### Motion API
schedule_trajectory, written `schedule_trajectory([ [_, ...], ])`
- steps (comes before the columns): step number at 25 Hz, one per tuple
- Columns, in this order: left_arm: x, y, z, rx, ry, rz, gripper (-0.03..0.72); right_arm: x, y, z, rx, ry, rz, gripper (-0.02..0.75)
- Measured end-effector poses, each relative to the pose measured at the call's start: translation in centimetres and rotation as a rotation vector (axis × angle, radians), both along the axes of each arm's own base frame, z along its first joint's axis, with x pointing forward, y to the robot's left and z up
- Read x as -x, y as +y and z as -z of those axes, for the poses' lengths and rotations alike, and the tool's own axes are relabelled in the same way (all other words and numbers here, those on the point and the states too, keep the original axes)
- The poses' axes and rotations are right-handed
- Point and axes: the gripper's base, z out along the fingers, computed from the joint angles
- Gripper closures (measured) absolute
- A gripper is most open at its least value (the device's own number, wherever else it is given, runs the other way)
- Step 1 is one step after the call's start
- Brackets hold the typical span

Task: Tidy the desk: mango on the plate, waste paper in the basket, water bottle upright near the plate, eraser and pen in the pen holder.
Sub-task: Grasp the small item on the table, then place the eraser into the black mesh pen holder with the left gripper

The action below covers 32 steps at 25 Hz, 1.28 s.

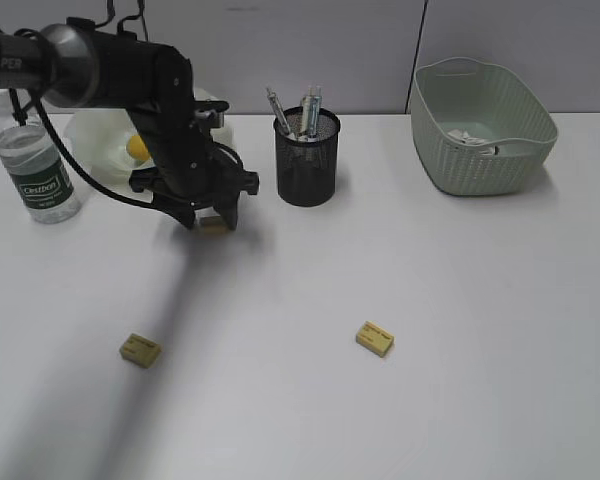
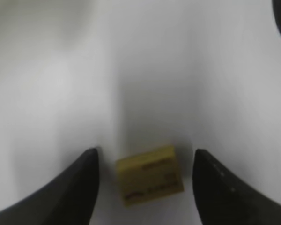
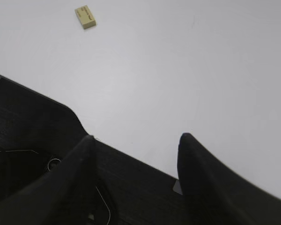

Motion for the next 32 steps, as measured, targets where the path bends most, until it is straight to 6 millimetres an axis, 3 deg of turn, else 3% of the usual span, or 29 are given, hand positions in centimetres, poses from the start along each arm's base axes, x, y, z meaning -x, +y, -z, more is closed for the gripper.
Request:
schedule_trajectory([
  [13,0.3,-0.4,0.1,-0.015,0.009,-0.059,0.388,0.0,0.0,0.0,0.000,-0.001,0.002,0.300],
  [20,0.7,-0.4,-0.5,-0.049,0.072,-0.060,0.390,0.0,0.0,0.0,0.001,-0.001,0.002,0.300],
  [26,-0.4,-0.9,-3.8,-0.023,0.041,-0.065,0.390,0.0,0.0,0.0,0.000,-0.001,0.003,0.300],
  [32,-1.7,-2.1,-11.0,0.087,-0.139,-0.059,0.390,0.0,0.0,0.0,0.003,-0.003,0.004,0.300],
])
